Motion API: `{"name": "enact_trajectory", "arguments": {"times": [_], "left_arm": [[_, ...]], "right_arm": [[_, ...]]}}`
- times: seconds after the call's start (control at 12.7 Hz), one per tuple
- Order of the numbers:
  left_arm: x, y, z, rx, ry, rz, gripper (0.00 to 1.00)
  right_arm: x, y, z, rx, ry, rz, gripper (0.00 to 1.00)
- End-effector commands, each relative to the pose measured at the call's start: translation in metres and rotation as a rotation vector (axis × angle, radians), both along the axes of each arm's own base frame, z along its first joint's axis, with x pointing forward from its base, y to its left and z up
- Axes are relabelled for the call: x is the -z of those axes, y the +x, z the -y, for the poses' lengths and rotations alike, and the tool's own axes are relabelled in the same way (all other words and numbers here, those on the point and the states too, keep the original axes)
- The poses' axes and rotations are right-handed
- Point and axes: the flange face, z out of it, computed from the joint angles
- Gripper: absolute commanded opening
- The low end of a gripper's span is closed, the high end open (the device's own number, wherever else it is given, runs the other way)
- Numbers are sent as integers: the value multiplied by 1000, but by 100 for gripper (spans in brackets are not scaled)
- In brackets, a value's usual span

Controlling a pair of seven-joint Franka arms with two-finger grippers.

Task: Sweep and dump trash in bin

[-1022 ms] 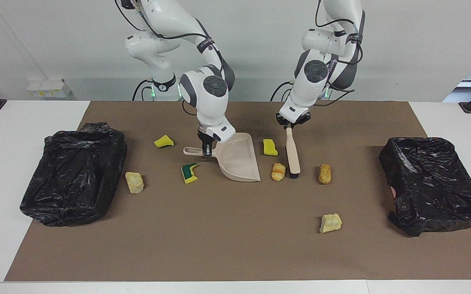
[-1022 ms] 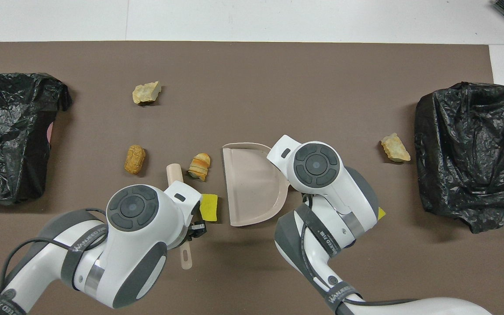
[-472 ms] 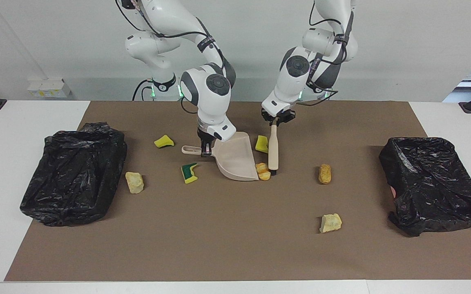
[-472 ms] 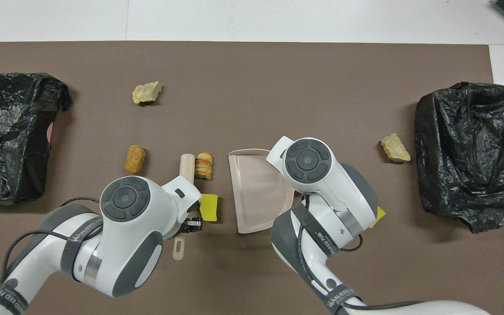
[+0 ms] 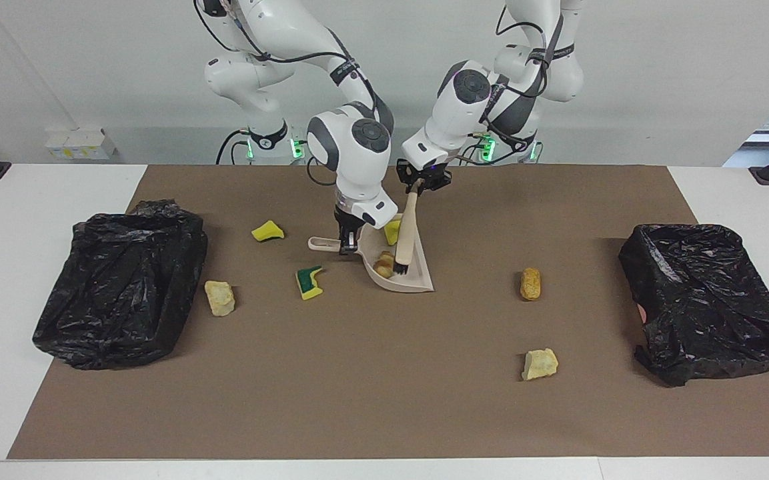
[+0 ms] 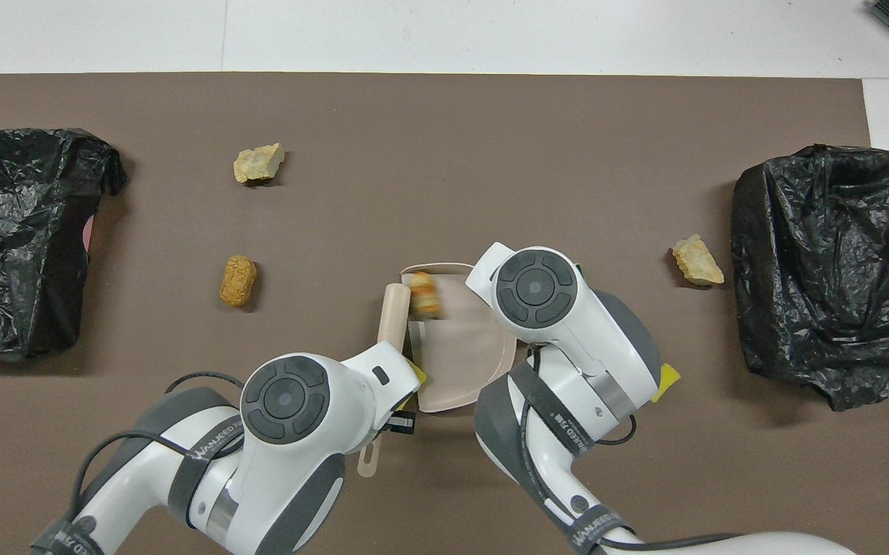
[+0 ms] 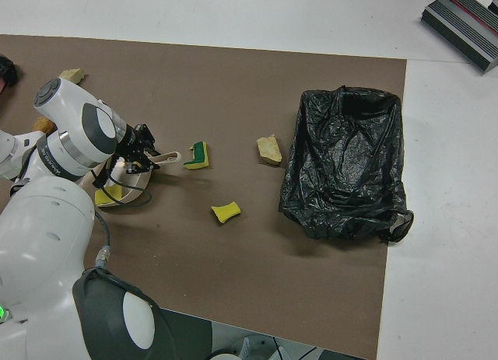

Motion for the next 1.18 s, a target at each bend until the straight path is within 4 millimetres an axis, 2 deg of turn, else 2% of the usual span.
{"name": "enact_trajectory", "arguments": {"times": [0.0, 0.24, 0.39, 0.63, 0.79, 0.94, 1.1], "left_arm": [[-22, 18, -38, -83, 6, -59, 0], [-22, 51, -99, -150, 97, -49, 0], [-18, 76, -149, -210, 159, -27, 0], [-13, 105, -223, -226, 256, 27, 0], [-12, 117, -270, -195, 254, 42, 0], [-3, 126, -304, -162, 246, 48, 0], [15, 124, -307, -162, 252, 35, 0]], "right_arm": [[5, 1, -2, 9, -1, 16, 0], [3, 1, -2, 11, -7, 10, 0], [-2, -1, 0, 30, -26, -6, 0], [-7, -10, 0, 193, -42, 15, 0], [-8, -20, -11, 266, -44, 37, 0], [-8, -23, -10, 317, -53, 39, 0], [-8, -24, -11, 326, -53, 41, 0]]}}
